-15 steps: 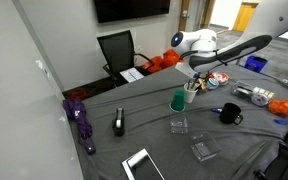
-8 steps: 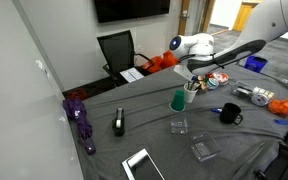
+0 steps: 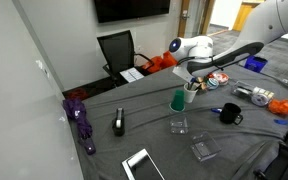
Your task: Pick up the blue marker from the clear container and put it in the stacked white paper cup
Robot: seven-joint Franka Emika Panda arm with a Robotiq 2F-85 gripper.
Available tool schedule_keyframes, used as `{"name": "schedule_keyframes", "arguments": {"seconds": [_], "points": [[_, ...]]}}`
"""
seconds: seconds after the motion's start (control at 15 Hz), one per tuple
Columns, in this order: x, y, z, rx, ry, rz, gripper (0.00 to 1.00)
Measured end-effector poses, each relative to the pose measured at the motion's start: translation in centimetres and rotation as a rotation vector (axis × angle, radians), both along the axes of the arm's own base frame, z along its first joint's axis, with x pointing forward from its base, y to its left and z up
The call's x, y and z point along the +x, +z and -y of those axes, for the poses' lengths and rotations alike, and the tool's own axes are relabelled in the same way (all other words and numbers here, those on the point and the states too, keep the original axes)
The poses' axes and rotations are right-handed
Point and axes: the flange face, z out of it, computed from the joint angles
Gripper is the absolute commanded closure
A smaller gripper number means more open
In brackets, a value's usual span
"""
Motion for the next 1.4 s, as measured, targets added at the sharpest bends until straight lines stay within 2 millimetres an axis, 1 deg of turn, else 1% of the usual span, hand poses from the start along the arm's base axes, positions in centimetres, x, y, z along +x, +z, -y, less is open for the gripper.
{"name": "schedule_keyframes", "arguments": {"seconds": [0.13, 0.33, 0.53, 0.6, 0.73, 0.93, 1.13, 1.4], "points": [[0.0, 0.0, 0.0, 0.001, 0.001, 0.000, 0.45], [0.1, 0.0, -0.1, 0.004, 0.005, 0.002, 0.22], [0.2, 0.5, -0.3, 0.014, 0.019, 0.016, 0.02], [0.3, 0.7, -0.4, 0.020, 0.026, 0.022, 0.00], [0.5, 1.3, -0.7, 0.030, 0.039, 0.039, 0.00], [0.8, 2.9, -1.3, 0.064, 0.072, 0.085, 0.00], [0.6, 5.5, -2.1, 0.135, 0.095, 0.144, 0.00], [-0.3, 9.3, -2.8, 0.303, 0.103, 0.217, 0.00]]}}
